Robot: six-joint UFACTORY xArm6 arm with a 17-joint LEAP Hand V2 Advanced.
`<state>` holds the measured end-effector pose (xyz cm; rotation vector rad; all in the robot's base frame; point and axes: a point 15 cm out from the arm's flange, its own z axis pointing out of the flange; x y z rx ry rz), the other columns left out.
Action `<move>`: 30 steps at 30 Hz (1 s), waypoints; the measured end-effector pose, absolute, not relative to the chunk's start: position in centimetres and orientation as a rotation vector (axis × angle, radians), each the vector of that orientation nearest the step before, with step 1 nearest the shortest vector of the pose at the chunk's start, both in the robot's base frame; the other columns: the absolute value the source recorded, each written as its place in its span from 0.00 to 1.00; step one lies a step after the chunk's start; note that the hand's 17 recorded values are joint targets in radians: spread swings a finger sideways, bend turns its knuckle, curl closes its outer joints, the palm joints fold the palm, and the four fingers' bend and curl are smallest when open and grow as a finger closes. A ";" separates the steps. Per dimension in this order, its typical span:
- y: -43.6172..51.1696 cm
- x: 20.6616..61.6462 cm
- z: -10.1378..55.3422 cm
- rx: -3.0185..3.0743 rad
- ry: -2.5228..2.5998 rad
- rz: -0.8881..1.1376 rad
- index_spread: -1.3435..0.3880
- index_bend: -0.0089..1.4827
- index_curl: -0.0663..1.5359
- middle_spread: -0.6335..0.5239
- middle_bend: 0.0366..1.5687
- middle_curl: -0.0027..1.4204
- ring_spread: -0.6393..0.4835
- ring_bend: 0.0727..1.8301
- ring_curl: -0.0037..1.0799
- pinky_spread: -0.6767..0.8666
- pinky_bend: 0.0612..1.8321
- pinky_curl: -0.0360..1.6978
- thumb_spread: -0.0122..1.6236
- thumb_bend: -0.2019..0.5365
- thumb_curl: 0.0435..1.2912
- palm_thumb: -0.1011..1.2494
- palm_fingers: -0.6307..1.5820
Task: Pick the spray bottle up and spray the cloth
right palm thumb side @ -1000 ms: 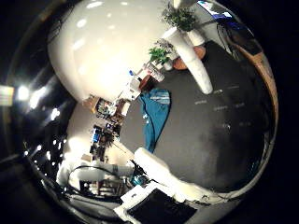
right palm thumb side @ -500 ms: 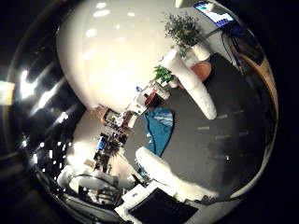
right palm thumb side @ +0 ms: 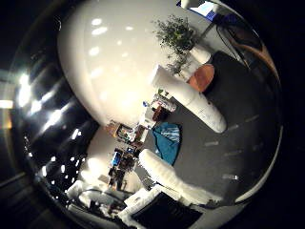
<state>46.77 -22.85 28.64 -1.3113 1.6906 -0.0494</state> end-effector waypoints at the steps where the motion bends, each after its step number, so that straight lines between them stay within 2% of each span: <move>1: -22.9 47.2 28.4 -1.309 1.679 -0.027 0.64 0.11 0.21 0.59 0.16 0.25 0.66 0.21 0.23 0.68 0.25 0.18 0.63 0.24 0.19 0.38 0.37; 8: -21.7 49.7 28.9 -1.289 1.549 0.139 0.64 0.11 0.21 0.59 0.15 0.25 0.67 0.21 0.23 0.69 0.25 0.17 0.63 0.24 0.19 0.40 0.37; 20: -21.1 53.6 26.6 -1.318 1.518 0.234 0.64 0.10 0.21 0.61 0.14 0.25 0.67 0.21 0.23 0.69 0.26 0.18 0.64 0.24 0.19 0.41 0.36; 30: -17.1 54.9 26.5 -1.351 1.447 0.387 0.64 0.10 0.20 0.64 0.14 0.25 0.69 0.22 0.23 0.70 0.29 0.18 0.62 0.23 0.18 0.38 0.34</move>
